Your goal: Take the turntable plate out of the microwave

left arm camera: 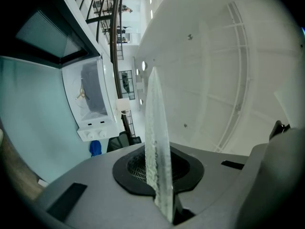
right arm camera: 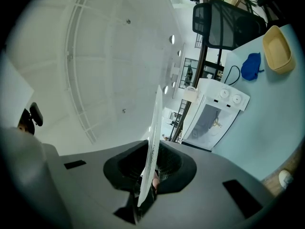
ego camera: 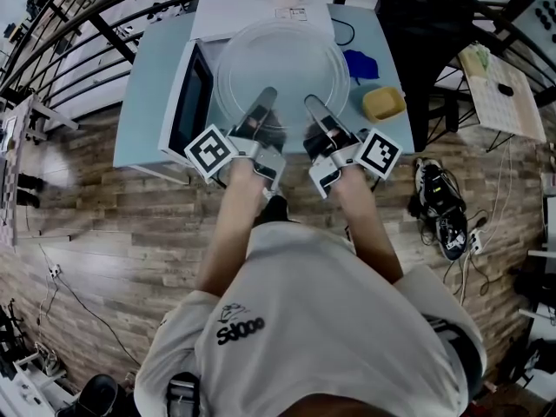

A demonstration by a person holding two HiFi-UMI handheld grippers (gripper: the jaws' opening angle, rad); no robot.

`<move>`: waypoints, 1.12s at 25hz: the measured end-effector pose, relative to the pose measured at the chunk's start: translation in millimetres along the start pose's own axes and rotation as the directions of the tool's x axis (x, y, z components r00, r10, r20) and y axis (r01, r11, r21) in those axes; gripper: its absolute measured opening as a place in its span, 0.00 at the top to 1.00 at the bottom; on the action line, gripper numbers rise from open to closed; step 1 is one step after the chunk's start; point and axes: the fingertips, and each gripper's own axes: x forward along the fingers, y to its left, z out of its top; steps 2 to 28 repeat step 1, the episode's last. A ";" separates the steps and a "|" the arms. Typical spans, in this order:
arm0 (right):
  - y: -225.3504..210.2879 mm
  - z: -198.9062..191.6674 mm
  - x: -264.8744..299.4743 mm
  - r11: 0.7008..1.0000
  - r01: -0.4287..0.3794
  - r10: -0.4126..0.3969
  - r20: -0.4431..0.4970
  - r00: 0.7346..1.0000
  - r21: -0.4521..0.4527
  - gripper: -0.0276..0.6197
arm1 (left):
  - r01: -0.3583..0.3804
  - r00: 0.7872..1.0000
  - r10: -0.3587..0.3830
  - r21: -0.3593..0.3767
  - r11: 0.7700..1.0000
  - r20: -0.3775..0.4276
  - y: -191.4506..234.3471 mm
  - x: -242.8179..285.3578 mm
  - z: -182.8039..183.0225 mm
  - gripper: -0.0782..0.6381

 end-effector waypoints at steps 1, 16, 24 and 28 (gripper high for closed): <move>-0.4 0.2 0.0 1.000 -0.001 0.001 -0.002 1.000 0.001 0.90 | -0.001 1.000 0.001 -0.001 1.000 0.003 0.4 0.0 -0.2 0.84; -0.4 0.2 0.0 1.000 -0.001 0.001 -0.002 1.000 0.001 0.90 | -0.001 1.000 0.001 -0.001 1.000 0.003 0.4 0.0 -0.2 0.84; -0.4 0.2 0.0 1.000 -0.001 0.001 -0.002 1.000 0.001 0.90 | -0.001 1.000 0.001 -0.001 1.000 0.003 0.4 0.0 -0.2 0.84; -0.4 0.2 0.0 1.000 -0.001 0.001 -0.002 1.000 0.001 0.90 | -0.001 1.000 0.001 -0.001 1.000 0.003 0.4 0.0 -0.2 0.84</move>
